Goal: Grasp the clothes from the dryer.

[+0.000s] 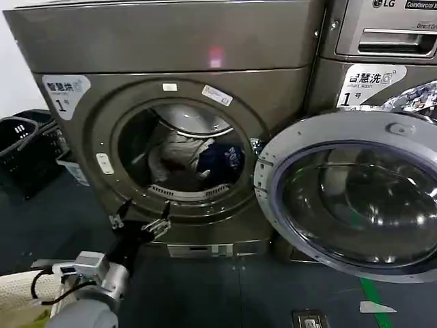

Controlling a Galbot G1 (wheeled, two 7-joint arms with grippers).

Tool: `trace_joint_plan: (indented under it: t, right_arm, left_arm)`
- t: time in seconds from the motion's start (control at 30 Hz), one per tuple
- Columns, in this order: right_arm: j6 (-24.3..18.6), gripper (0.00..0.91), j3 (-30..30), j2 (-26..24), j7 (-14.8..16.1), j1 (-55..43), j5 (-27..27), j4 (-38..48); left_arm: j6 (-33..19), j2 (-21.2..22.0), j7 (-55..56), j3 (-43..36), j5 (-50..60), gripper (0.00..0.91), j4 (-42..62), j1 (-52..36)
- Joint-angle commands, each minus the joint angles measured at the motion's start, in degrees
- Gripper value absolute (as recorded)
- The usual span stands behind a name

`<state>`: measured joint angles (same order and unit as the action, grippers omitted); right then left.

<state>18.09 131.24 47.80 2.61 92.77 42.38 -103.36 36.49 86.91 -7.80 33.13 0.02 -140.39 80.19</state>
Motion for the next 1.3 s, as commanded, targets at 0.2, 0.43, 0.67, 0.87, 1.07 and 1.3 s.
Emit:
trace_joint_plan:
  t: [0.2, 0.43, 0.67, 0.87, 1.07, 1.3]
  right_arm:
    - [-0.04, 0.907, 0.00, 0.01, 0.18, -0.06, -0.05, 0.11]
    - [-0.06, 0.907, 0.10, 0.01, 0.15, -0.07, -0.02, 0.28]
    - [-0.04, 0.907, 0.64, 0.09, 0.21, 0.28, 0.09, 0.40]
    - [-0.09, 0.907, 0.62, 0.48, 0.18, 0.40, 0.11, 0.17]
    - [0.19, 0.907, 1.23, 1.23, 0.15, 1.10, 0.19, -1.01]
    - [0.94, 0.907, 1.93, 1.74, -0.20, 2.27, 0.13, -1.90]
  left_arm:
    - [-0.01, 0.12, -0.15, -0.03, -0.05, 0.907, 0.10, -0.04]
    - [0.01, 0.11, -0.23, 0.06, -0.04, 0.907, 0.13, -0.03]
    - [0.04, -0.11, -0.36, -0.02, -0.15, 0.907, 0.07, -0.27]
    - [0.01, -0.18, -0.41, 0.05, -0.15, 0.907, -0.04, -0.21]
    - [-0.22, -0.53, -0.54, 0.14, -0.33, 0.907, -0.44, 0.07]
    - [-2.50, -0.95, -0.05, -1.04, -2.07, 0.907, 0.64, -1.46]
